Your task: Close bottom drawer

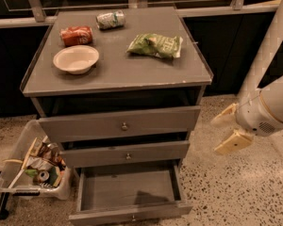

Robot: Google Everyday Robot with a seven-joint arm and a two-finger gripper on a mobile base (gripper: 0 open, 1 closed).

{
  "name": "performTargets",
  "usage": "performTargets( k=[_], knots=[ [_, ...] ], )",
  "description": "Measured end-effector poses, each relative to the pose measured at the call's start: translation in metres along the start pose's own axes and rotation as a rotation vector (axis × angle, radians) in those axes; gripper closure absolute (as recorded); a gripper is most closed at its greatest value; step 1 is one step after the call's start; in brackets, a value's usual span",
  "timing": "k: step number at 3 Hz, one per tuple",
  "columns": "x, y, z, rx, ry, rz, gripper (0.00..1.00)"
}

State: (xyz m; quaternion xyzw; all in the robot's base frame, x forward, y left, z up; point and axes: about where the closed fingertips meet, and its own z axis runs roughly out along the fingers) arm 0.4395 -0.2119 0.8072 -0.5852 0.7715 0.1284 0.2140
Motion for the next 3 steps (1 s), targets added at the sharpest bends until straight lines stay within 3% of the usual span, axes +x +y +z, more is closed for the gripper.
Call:
performTargets(
  k=[2,3],
  knots=[
    [0.004,-0.006,0.003,-0.006,-0.012,-0.016,0.88],
    [0.003,-0.001,0.022,-0.027,-0.04,0.003,1.0]
  ],
)
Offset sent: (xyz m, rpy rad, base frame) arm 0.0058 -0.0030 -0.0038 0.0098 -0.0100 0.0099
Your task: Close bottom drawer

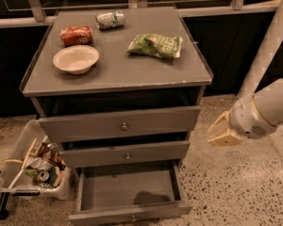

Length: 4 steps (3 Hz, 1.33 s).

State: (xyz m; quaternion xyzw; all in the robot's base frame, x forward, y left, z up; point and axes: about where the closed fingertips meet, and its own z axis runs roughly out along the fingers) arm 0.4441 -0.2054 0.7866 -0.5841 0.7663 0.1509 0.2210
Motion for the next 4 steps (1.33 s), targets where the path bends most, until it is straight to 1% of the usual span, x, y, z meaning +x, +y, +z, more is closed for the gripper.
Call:
performTargets(
  k=[1,2,3,4],
  knots=[
    [0.008,-0.002,0.039,0.0,-0.011,0.058,1.0],
    [0.024,-0.007,0.082,0.042,-0.042,0.113,1.0],
    [0.053,-0.009,0.127,0.098,-0.065,0.16,1.0],
    [0.087,-0.022,0.164,0.165,-0.084,0.177,1.0]
  ],
)
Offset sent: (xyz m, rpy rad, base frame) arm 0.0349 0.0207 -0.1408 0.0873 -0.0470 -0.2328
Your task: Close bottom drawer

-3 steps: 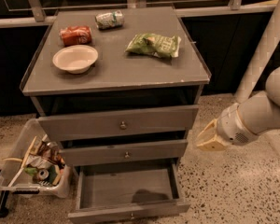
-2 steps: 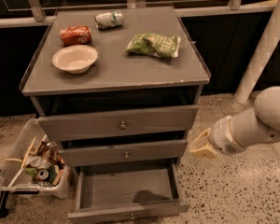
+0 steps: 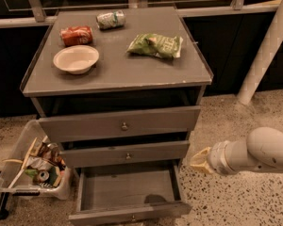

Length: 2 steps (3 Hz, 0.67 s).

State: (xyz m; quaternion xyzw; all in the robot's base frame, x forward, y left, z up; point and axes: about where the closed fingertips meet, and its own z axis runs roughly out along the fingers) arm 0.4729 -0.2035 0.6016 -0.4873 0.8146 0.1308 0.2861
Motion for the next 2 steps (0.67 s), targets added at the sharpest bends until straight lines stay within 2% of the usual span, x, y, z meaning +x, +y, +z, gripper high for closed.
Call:
performTargets(
  k=[1,2],
  knots=[
    [0.002,0.0,0.003,0.0,0.003,0.008,1.0],
    [0.016,-0.004,0.022,0.015,0.016,0.031,1.0]
  ],
)
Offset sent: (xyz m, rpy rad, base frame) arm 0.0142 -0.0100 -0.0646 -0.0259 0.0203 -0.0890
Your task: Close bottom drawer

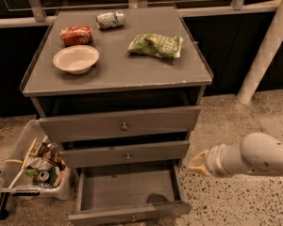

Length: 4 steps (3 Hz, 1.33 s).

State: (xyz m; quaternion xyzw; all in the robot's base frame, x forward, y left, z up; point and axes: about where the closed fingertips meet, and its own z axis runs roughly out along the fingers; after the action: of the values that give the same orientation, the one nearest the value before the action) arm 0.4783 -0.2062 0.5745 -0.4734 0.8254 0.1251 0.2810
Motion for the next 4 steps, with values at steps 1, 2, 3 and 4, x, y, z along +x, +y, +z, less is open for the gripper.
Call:
performTargets(
  k=[1,2,3,4],
  knots=[
    [0.028,-0.006,0.042,0.022,0.016,0.013,1.0],
    [0.058,-0.016,0.085,0.055,-0.015,0.006,1.0],
    [0.097,-0.013,0.135,0.046,-0.074,-0.024,1.0],
    [0.096,-0.013,0.135,0.047,-0.073,-0.025,1.0]
  ],
)
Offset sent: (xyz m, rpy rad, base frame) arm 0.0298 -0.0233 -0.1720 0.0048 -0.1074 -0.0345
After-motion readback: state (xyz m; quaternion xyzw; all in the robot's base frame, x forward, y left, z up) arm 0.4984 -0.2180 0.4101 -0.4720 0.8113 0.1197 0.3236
